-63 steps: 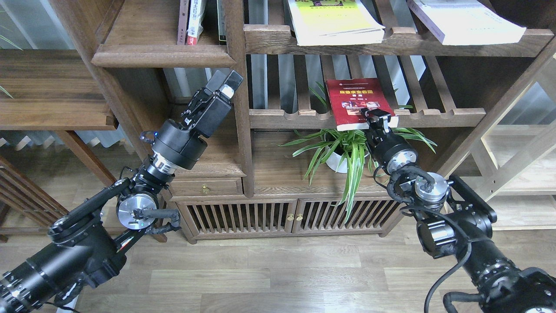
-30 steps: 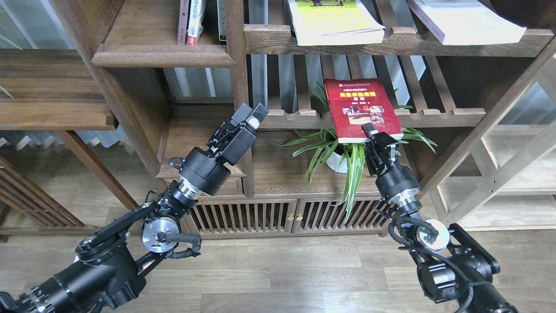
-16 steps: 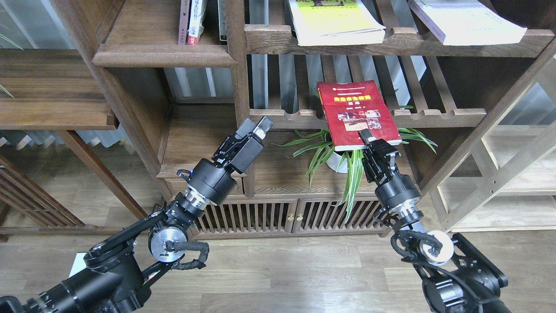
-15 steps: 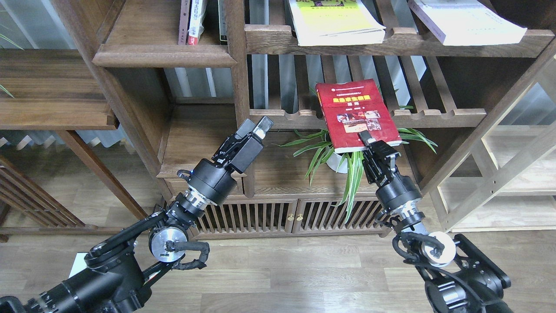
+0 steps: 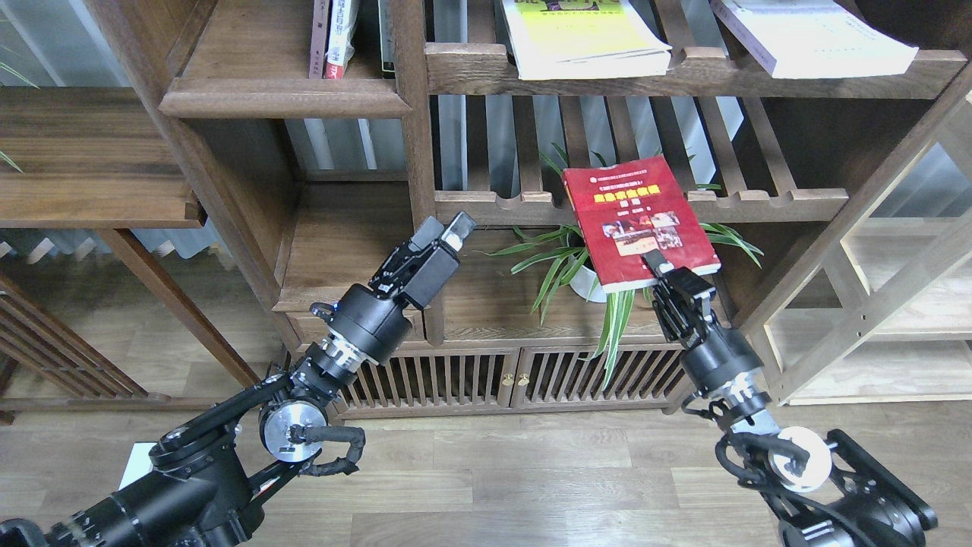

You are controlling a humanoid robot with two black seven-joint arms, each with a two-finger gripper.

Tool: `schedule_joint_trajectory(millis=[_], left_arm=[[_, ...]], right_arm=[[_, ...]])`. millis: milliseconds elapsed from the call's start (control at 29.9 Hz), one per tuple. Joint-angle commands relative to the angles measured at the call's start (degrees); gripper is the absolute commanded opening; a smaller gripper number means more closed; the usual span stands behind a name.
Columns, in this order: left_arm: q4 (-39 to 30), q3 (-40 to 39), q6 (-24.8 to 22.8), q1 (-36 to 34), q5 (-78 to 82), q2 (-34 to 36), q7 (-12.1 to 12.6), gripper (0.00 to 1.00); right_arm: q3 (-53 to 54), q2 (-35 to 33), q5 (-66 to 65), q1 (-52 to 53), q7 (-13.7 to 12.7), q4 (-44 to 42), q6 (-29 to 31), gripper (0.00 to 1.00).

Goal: Organize books on shelf
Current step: 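Tilt the red book outward off the shelf with the right gripper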

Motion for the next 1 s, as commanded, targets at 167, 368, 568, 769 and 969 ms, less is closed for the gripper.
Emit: schedule_joint_trajectory(millis=[167, 368, 568, 769, 969], left_arm=[[2.4, 1.6, 0.2, -0.4, 0.0, -1.8, 0.0, 1.00], [4.5, 1.8, -0.1, -0.5, -2.0, -2.6, 0.0, 0.99], [4.6, 1.5, -0.2, -1.0, -10.4, -2.6, 2.2, 1.00], [5.3, 1.6, -0.2, -0.8, -11.2, -2.6, 6.6, 1.00], [5.7, 1.8, -0.1, -0.8, -12.0, -2.6, 8.8, 0.99]], right_arm=[[1.5, -1.7, 0.0, -8.2, 0.3, 9.3, 0.0, 0.00], [1.3, -2.3, -1.0, -11.8, 0.3, 10.2, 0.0, 0.00], [0.7, -1.7, -1.2, -13.1, 0.3, 10.2, 0.0, 0.00], [0.6, -0.2, -1.2, -9.7, 0.3, 10.2, 0.0, 0.00], [-1.8, 0.6, -1.6, -7.5, 0.3, 10.2, 0.0, 0.00]])
